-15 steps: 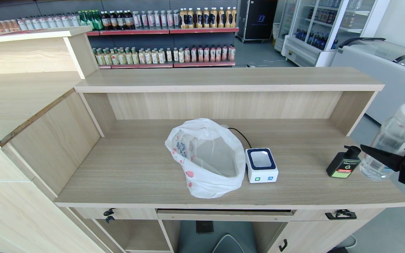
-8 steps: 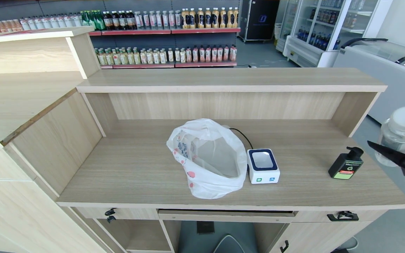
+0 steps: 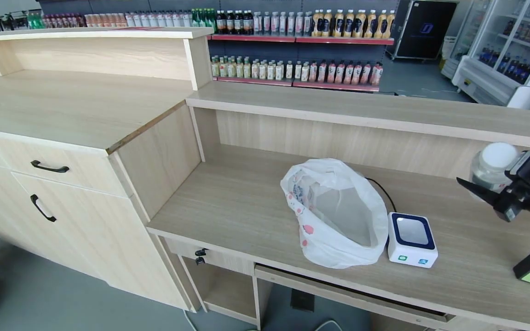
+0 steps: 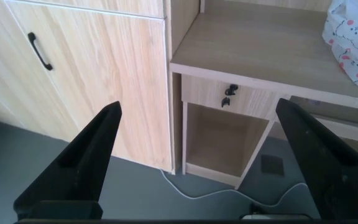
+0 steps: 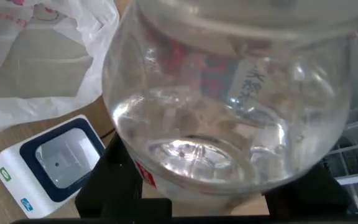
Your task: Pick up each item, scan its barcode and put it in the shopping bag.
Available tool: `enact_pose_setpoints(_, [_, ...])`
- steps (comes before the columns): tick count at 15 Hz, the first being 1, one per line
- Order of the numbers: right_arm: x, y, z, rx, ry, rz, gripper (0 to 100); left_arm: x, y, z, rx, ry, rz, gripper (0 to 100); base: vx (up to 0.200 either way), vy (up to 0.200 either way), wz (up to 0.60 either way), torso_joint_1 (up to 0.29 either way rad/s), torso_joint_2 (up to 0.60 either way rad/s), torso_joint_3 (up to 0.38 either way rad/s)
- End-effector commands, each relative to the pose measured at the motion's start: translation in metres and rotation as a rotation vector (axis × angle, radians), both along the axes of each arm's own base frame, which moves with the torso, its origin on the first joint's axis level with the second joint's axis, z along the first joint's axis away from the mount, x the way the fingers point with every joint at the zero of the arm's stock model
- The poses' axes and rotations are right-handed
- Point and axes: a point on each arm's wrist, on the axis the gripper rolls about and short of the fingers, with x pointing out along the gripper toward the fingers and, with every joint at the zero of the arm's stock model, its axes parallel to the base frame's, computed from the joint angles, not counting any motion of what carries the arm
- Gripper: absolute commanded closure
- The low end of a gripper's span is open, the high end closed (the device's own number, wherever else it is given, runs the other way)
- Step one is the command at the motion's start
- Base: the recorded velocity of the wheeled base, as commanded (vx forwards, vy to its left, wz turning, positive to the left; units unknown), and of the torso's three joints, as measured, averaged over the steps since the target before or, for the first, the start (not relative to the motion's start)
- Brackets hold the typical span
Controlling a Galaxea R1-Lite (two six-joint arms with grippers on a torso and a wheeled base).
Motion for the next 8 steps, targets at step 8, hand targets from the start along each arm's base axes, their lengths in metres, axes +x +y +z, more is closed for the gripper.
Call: enact_pose_setpoints(8, [0.056,-0.01,-0.066,-0.079,0.044,0.211,100,0.0,0.0,0.0,0.0,-0.001,0.002,0,0.0,0.0,0.0,0.0,0.0,0.0])
